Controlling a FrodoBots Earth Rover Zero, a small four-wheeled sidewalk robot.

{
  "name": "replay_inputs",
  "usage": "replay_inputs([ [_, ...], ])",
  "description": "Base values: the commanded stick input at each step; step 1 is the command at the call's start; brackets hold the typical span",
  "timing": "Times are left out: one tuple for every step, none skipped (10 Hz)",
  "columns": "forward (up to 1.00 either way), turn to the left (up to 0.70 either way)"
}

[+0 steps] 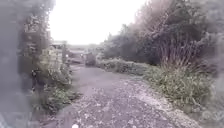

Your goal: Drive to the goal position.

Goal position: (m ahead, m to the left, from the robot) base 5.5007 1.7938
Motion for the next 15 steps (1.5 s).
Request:
replay_inputs([
  [0.85,0.01],
  [0.85,0.01],
  [0.85,0.01],
  [0.85,0.01],
  [0.85,0.01],
  [0.85,0.01],
  [0.85,0.01],
  [0.85,0.01],
  [0.85,0.01],
  [0.85,0.01],
  [0.85,0.01],
  [0.85,0.01],
  [0.85,0.01],
  [0.85,0.01],
  [0.85,0.01],
])
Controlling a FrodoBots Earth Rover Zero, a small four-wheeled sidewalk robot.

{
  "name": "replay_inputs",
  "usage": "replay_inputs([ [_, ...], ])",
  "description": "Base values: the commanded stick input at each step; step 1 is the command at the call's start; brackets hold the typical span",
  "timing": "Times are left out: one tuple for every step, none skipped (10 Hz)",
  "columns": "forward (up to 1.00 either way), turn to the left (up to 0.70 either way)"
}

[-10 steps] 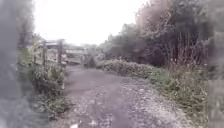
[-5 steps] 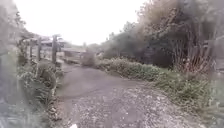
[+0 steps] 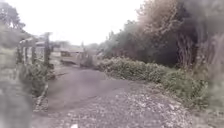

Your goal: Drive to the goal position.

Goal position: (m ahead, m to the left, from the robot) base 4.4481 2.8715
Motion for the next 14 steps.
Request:
replay_inputs([
  [0.85,0.08],
  [0.85,0.1],
  [0.85,0.23],
  [0.85,0.27],
  [0.85,0.32],
  [0.85,0.33],
  [0.85,0.34],
  [0.85,0.34],
  [0.85,0.35],
  [0.85,0.35],
  [0.85,0.35],
  [0.85,0.35],
  [0.85,0.35],
  [0.85,0.35],
])
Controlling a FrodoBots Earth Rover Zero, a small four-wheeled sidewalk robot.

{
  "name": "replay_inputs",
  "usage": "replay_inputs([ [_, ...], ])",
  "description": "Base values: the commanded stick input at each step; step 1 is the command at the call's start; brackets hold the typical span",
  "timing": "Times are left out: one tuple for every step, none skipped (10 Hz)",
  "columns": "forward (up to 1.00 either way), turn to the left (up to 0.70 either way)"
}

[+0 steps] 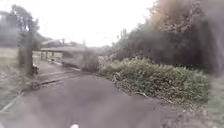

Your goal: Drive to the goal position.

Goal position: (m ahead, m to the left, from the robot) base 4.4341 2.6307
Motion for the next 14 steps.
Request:
replay_inputs([
  [0.85,0.35],
  [0.85,0.35],
  [0.85,0.35],
  [0.85,0.35],
  [0.85,0.34],
  [0.85,0.31],
  [0.85,0.26],
  [0.85,0.14],
  [0.85,0.03],
  [0.85,0.01],
  [0.85,0.01],
  [0.85,0.01],
  [0.85,0.01],
  [0.85,0.35],
])
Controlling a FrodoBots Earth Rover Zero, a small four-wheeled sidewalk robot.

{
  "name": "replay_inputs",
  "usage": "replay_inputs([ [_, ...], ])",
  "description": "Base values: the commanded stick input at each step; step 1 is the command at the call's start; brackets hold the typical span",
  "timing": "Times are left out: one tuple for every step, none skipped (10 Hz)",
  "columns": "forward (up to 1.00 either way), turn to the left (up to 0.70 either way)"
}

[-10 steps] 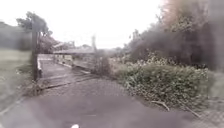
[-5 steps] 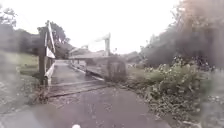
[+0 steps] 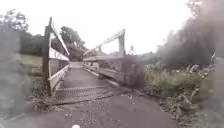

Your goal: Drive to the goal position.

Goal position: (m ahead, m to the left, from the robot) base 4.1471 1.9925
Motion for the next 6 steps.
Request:
replay_inputs([
  [0.85,0.35],
  [0.85,0.35],
  [0.85,0.35],
  [0.85,0.35],
  [0.85,0.35],
  [0.85,0.35],
])
